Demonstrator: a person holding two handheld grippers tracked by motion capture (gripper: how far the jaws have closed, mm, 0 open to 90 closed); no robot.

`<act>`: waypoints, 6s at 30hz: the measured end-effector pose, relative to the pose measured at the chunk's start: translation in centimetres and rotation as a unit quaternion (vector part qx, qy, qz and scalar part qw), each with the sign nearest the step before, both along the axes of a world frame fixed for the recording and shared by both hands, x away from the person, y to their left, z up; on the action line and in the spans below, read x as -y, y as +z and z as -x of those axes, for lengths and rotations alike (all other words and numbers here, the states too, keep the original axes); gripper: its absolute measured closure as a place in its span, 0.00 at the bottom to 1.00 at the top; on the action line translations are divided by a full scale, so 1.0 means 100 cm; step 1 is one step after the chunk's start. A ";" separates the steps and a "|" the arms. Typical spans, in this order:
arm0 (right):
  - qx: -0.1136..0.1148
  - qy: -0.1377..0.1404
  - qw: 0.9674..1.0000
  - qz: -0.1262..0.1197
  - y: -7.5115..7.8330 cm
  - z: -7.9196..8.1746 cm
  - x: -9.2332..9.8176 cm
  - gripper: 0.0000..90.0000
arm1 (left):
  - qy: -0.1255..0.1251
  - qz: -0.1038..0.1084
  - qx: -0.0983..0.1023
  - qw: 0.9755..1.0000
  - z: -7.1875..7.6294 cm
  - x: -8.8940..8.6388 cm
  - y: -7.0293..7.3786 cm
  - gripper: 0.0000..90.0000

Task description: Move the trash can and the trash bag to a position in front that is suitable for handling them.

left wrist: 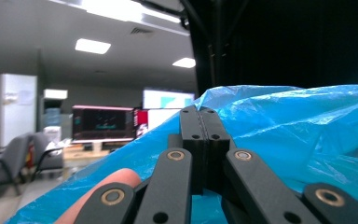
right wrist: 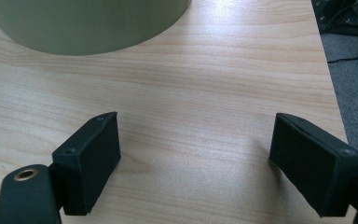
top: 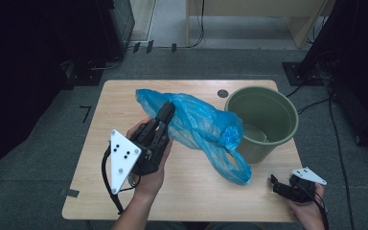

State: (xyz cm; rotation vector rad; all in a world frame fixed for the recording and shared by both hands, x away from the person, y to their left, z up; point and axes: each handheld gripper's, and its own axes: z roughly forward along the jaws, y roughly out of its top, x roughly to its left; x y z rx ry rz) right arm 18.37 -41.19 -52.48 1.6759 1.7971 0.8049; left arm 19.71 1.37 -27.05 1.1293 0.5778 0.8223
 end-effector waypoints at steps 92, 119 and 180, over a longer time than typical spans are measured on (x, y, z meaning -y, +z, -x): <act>0.120 -0.102 0.987 0.042 0.031 -0.004 0.009 0.48 | -0.319 0.135 -0.123 0.930 -0.052 0.070 -0.018 1.00; 0.196 0.019 0.979 -0.053 0.068 -0.094 -0.002 0.91 | -0.234 0.093 -0.152 0.956 -0.070 0.028 -0.044 1.00; 0.200 0.118 0.968 -0.091 0.093 -0.127 -0.135 1.00 | -0.015 0.055 -0.339 0.939 -0.138 -0.041 -0.154 1.00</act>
